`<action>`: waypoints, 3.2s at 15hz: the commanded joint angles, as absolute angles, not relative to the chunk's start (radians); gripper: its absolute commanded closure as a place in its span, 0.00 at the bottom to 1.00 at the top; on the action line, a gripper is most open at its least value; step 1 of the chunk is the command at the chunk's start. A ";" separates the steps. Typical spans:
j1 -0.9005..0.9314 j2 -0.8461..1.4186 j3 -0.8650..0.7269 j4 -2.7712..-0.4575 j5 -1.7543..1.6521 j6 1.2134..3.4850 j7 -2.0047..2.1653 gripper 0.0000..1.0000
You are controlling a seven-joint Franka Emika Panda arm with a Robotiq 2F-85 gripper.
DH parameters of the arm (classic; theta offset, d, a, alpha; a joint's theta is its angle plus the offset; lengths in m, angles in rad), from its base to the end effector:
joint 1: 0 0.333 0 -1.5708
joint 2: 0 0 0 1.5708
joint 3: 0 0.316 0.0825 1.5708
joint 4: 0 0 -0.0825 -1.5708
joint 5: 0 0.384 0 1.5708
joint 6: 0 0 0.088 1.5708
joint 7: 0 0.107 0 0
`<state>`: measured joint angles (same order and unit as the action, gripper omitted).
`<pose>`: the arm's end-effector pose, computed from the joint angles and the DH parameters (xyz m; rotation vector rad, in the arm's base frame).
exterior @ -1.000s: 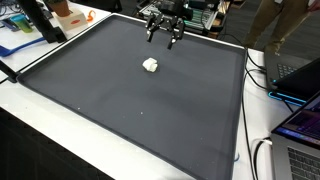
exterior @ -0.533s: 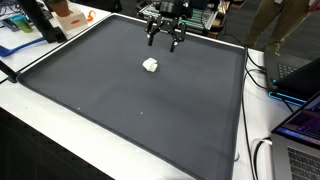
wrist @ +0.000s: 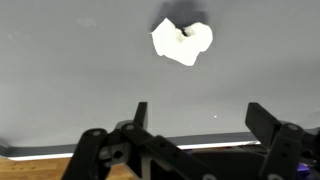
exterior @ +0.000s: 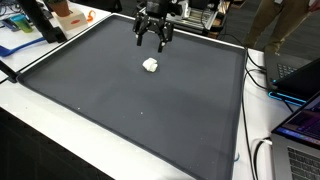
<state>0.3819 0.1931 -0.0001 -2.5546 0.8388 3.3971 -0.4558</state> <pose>0.4632 0.0960 0.2581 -2.9706 0.0594 -0.9080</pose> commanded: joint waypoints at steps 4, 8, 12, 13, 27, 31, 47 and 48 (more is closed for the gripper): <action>0.312 0.132 0.037 -2.545 0.660 3.293 -0.297 0.00; 0.309 0.112 0.039 -2.545 0.659 3.276 -0.295 0.00; 0.247 0.090 0.059 -2.550 0.421 3.192 -0.123 0.00; 0.234 0.077 0.067 -2.549 0.374 3.163 -0.081 0.00; 0.151 0.017 0.080 -2.446 0.239 2.820 -0.013 0.00; 0.148 0.029 0.084 -2.401 0.256 2.770 -0.014 0.00; 0.118 0.151 0.075 -2.016 0.173 2.235 0.096 0.00; 0.118 0.173 0.075 -1.981 0.163 2.203 0.102 0.00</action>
